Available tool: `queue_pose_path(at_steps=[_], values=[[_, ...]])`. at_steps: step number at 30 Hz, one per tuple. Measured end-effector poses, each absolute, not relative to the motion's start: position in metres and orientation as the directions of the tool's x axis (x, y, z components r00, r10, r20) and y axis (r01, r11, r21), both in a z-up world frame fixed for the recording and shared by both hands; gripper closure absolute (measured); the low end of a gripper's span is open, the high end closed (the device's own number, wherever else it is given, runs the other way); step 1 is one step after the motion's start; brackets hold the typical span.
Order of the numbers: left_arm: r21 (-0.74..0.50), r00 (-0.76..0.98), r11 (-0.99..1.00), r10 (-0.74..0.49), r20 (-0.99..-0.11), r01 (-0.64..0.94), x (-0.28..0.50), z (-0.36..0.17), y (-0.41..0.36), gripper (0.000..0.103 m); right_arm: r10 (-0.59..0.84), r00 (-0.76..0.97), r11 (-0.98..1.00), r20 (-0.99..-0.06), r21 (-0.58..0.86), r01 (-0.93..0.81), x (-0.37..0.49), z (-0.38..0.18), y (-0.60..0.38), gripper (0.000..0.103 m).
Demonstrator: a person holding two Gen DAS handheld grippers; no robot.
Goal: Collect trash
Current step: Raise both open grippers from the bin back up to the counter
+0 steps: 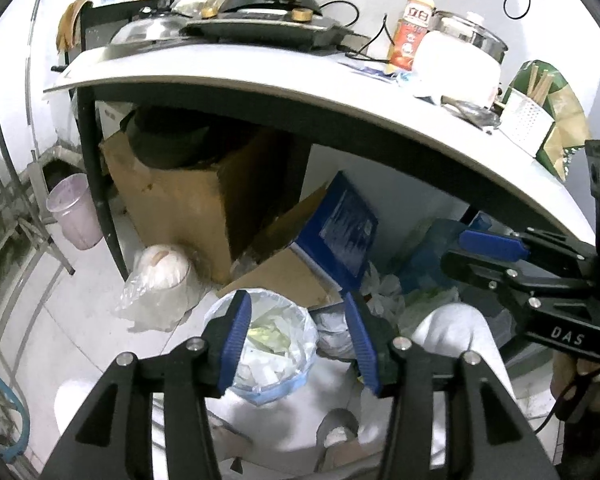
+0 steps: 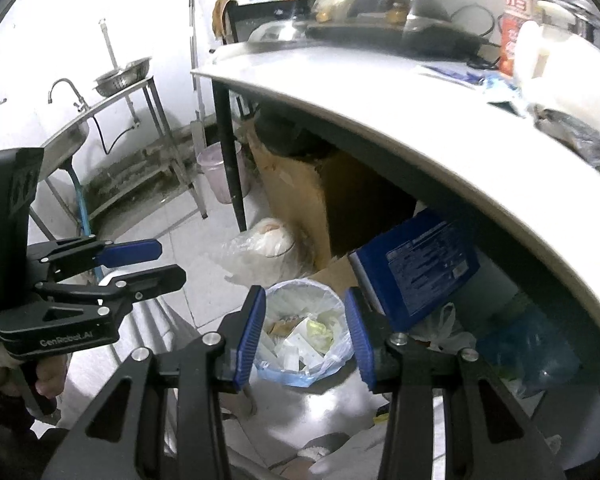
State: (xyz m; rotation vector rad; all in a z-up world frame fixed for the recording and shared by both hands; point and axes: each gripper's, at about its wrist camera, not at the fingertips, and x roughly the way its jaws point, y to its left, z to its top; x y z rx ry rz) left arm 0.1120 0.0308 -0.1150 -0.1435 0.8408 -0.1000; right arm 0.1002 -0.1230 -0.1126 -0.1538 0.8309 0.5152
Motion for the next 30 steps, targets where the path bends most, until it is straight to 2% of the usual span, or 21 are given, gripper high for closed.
queue_pose_path(at_steps=[30], values=[[-0.095,0.697,0.983,-0.18,-0.695,0.159,0.164,-0.033,-0.038,0.054,0.344,0.684,0.921,-0.643,0.088,-0.381,0.123,-0.031,-0.217,0.064]])
